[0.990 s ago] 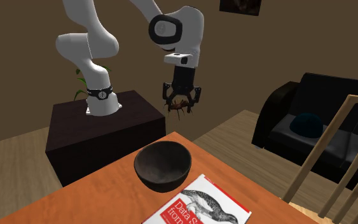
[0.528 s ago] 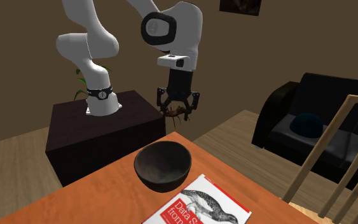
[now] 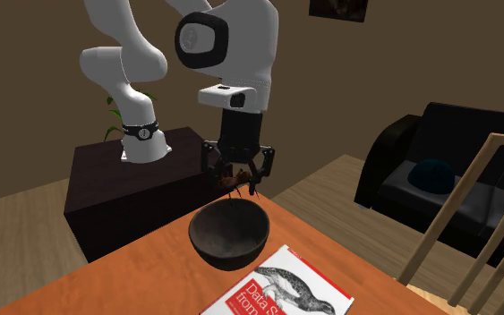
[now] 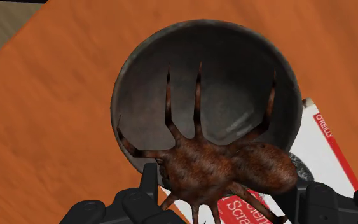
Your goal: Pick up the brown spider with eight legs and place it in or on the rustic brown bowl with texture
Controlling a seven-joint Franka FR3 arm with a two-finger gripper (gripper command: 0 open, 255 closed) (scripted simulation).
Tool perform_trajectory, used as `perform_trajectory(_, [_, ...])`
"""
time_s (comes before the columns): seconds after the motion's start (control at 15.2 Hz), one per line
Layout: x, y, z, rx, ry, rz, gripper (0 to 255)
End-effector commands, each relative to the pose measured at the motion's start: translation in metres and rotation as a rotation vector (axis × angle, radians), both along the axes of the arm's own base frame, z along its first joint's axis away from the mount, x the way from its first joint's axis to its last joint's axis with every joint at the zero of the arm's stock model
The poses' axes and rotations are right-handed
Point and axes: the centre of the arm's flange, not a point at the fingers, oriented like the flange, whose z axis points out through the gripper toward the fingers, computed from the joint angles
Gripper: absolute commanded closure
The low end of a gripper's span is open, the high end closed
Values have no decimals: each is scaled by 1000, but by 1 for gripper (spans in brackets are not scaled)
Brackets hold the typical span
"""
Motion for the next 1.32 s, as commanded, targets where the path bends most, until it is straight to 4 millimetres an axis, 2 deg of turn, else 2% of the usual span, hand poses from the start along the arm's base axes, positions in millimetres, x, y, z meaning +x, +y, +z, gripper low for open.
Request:
perform_trajectory(0.0, [9,-9,-5,-1,0,1,255])
perform_trajectory(0.46, [9,-9,-42,-1,0,1,255])
perform_trajectory(0.53, [10,-9,-37,-1,0,1,0])
perform_trajectory(0.59, [10,-9,-37,-1,0,1,0])
perform_trajectory(0.79, [-39,-59,-16,163,-355,24,0])
perform_trajectory(0.86, [-46,-65,-16,185,-403,27,0])
perform_trajectory(1.25, [-31,-67,-44,185,-403,27,0])
